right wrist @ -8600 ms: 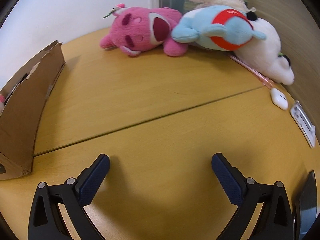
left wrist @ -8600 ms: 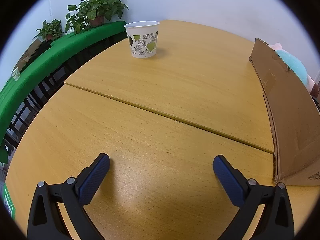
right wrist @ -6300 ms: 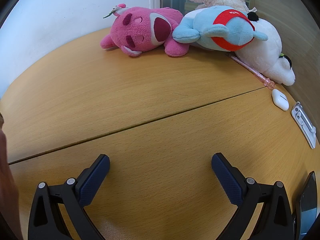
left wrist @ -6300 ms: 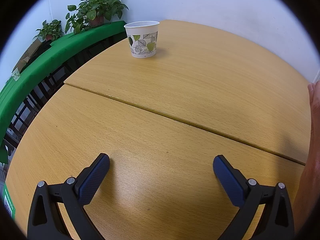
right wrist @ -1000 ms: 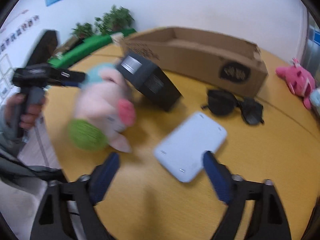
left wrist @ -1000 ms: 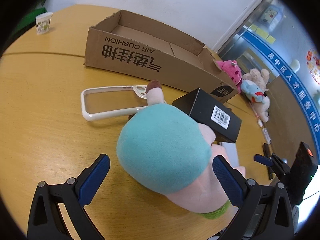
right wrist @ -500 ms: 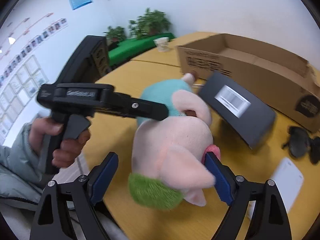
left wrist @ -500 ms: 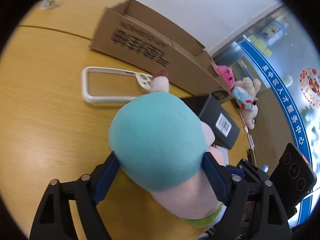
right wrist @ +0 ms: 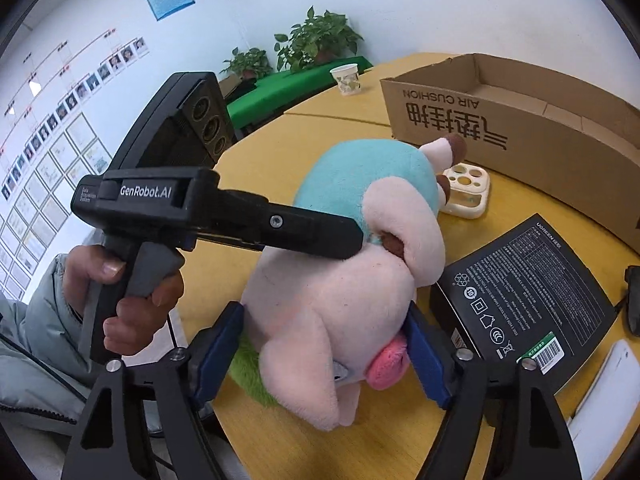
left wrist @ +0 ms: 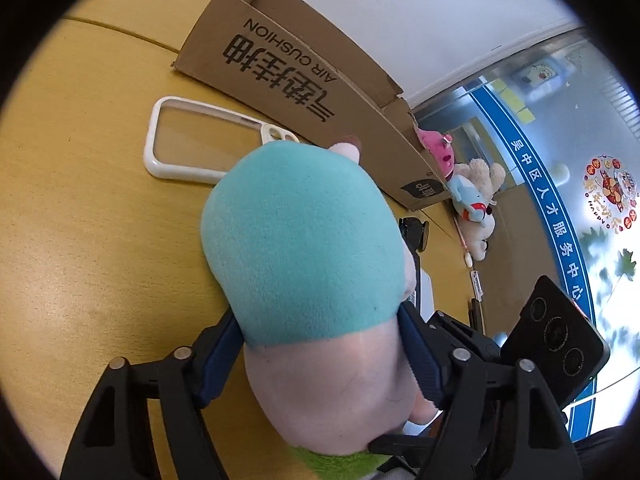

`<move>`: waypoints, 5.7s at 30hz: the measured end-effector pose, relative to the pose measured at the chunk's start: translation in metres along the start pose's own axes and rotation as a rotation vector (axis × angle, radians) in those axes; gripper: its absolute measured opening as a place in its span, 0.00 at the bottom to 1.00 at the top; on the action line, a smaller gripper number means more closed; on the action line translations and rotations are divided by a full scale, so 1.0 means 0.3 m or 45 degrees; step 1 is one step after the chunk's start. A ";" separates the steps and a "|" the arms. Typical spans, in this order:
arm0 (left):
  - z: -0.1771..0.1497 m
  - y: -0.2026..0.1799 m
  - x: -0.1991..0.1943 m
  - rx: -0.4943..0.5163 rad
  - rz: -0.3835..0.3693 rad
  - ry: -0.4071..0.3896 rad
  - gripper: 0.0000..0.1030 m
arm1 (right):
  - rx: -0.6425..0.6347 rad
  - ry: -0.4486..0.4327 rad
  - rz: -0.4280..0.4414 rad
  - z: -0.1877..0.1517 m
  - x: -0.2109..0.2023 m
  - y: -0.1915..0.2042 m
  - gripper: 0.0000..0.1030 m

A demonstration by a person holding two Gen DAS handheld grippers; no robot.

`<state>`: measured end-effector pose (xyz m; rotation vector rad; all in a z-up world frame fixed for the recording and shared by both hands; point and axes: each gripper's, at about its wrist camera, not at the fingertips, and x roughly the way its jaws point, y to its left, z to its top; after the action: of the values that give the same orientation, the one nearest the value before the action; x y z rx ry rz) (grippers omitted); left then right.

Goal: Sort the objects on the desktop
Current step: 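Close the right gripper on the teal-and-pink plush pig and lift it, then carry the plush pig with the right gripper over the cardboard box, then open the right gripper to drop the pig into the box, then move the right tool back toward the black UGREEN box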

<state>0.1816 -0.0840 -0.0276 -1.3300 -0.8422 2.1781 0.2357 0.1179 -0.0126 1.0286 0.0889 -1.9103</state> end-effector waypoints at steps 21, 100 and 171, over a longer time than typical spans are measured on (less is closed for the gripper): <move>0.640 -0.899 -0.409 0.860 0.019 -0.610 0.68 | -0.350 -0.671 -0.253 0.693 -0.646 0.030 0.71; 1.264 -0.142 0.270 0.305 0.633 -0.083 0.73 | 0.383 -0.058 -0.011 1.148 0.289 -0.868 0.92; 0.161 -0.421 0.205 0.576 0.606 -0.222 0.76 | 0.146 -0.232 -0.545 0.133 -0.549 -0.504 1.00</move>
<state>0.1193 0.0331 0.0393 -1.2012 -0.0570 2.6650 0.1319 0.2996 0.0754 0.9598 0.1015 -2.4145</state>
